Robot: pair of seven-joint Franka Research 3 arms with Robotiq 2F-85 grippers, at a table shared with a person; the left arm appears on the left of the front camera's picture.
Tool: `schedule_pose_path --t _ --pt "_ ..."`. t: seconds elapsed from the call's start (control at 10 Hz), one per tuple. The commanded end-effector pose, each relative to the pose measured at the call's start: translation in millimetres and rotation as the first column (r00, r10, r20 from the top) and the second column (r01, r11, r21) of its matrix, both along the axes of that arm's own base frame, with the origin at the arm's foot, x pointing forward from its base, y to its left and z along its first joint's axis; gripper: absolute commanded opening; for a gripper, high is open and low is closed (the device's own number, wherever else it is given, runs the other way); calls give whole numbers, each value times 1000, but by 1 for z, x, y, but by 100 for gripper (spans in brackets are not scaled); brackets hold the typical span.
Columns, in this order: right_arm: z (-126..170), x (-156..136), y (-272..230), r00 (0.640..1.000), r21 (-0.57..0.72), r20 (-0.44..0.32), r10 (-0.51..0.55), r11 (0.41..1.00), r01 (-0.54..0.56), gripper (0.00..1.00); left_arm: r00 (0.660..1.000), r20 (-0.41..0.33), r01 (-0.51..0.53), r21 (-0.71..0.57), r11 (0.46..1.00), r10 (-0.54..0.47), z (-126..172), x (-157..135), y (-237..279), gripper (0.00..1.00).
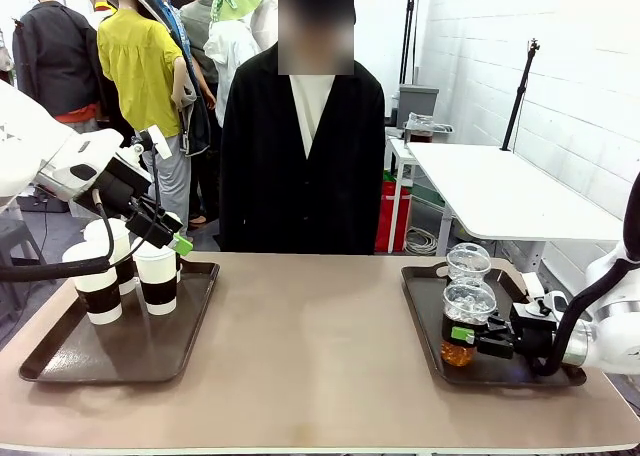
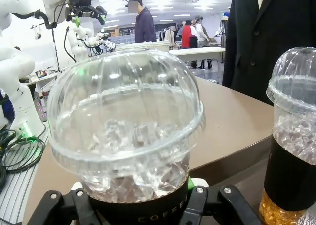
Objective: Distribute the coffee onto the tray.
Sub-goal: Pick up another iced Americano from the middle of the table and place it on the right Handle tray.
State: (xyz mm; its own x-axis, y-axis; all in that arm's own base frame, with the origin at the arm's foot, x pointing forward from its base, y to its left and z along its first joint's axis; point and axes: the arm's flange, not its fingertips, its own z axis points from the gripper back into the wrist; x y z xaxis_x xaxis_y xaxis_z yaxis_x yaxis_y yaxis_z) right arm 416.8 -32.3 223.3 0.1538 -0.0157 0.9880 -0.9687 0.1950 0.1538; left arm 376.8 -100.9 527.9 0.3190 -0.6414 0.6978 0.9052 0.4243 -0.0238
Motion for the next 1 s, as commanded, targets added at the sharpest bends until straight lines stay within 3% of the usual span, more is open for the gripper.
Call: schedule_pose_path --t 0.0,0.9 --pt "5 0 -7 999 4 6 42 999 -42 100 1000 8 21 -23 1000 -21 -3 2 2 100" --pt "14 -16 -34 999 -70 -44 0 998 -3 100 1000 8 21 -23 1000 -21 -3 2 2 100"
